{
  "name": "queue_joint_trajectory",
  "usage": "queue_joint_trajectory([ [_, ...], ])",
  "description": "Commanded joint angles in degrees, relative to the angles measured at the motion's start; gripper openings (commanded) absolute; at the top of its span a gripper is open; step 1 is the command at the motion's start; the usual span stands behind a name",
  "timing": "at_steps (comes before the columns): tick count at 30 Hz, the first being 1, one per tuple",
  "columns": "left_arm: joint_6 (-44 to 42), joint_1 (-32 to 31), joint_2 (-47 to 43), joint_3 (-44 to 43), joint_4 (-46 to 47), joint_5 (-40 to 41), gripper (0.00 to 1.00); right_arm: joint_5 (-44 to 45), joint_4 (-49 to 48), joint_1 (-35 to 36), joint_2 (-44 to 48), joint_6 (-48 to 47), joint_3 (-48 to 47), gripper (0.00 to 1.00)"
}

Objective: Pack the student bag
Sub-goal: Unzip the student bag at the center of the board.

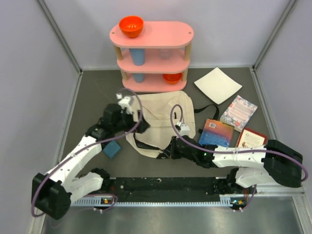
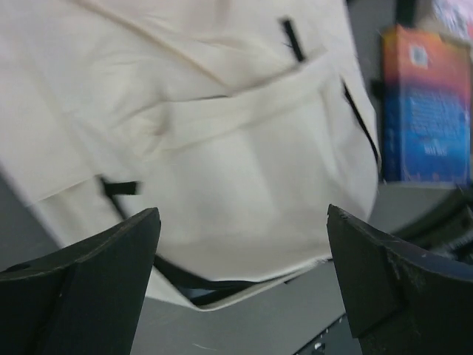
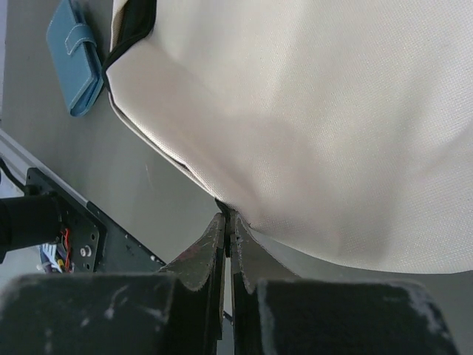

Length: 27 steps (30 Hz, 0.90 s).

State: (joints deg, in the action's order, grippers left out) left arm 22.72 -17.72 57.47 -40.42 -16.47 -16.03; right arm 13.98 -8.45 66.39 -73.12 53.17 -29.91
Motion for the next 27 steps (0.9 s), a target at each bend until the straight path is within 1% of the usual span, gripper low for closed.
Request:
queue_joint_trajectory([
  [1, -7.0, -15.1, 2.5, -3.3, -4.3, 10.4, 0.99, 2.7, -1.2, 0.4, 2.3, 0.1, -0.7, 0.00],
  [4, -9.4, -16.2, 3.3, -3.0, -4.2, 8.5, 0.99, 2.6, -1.2, 0.0, 2.5, 0.7, -0.1, 0.00],
  [5, -9.9, -16.4, 3.2, -3.3, -4.2, 6.0, 0.99, 2.5, -1.9, 0.0, 2.6, 1.0, 0.2, 0.00],
  [7, -10.3, -17.3, 3.6, -4.0, -4.1, 5.6, 0.97, 2.3, -2.1, -0.5, 3.2, 1.1, 0.9, 0.00],
  [8, -11.9, -17.8, 4.0, -4.3, -4.5, 5.6, 0.95, 2.4, -1.8, -0.6, 3.4, 1.2, 1.0, 0.00],
  [9, -12.3, -18.9, 4.5, -5.2, -5.5, 7.0, 0.95, 2.5, -1.6, -0.8, 3.7, 1.2, 1.3, 0.00],
  [10, -12.7, -19.5, 5.5, -5.5, -6.5, 6.4, 0.94, 2.5, -1.6, -1.3, 4.3, 1.3, 1.7, 0.00],
  [12, -14.4, -20.8, 6.7, -6.7, -6.6, 0.9, 0.92, 2.3, -1.8, -2.0, 5.0, 1.4, 2.7, 0.00],
  [14, -16.3, -22.2, 8.6, -7.5, -7.6, -0.5, 0.91, 1.7, -1.8, -3.1, 5.8, 1.4, 3.1, 0.00],
  [15, -16.9, -23.5, 9.2, -7.9, -8.0, -0.4, 0.91, 1.5, -1.9, -3.5, 6.1, 1.2, 3.5, 0.00],
  [17, -18.1, -24.4, 11.3, -8.8, -10.1, -1.0, 0.90, 1.0, -1.8, -4.2, 6.7, 0.9, 3.8, 0.00],
  [19, -18.8, -25.4, 13.1, -9.4, -10.4, -2.1, 0.90, 0.7, -1.8, -4.4, 6.9, 0.5, 3.9, 0.00],
  [24, -20.1, -27.1, 18.4, -11.4, -13.9, -0.1, 0.81, 0.3, -1.8, -5.0, 7.0, -0.4, 3.9, 0.00],
  [27, -19.9, -27.8, 20.2, -12.0, -14.2, 1.3, 0.78, 0.0, -2.1, -5.0, 7.0, -0.6, 4.0, 0.00],
])
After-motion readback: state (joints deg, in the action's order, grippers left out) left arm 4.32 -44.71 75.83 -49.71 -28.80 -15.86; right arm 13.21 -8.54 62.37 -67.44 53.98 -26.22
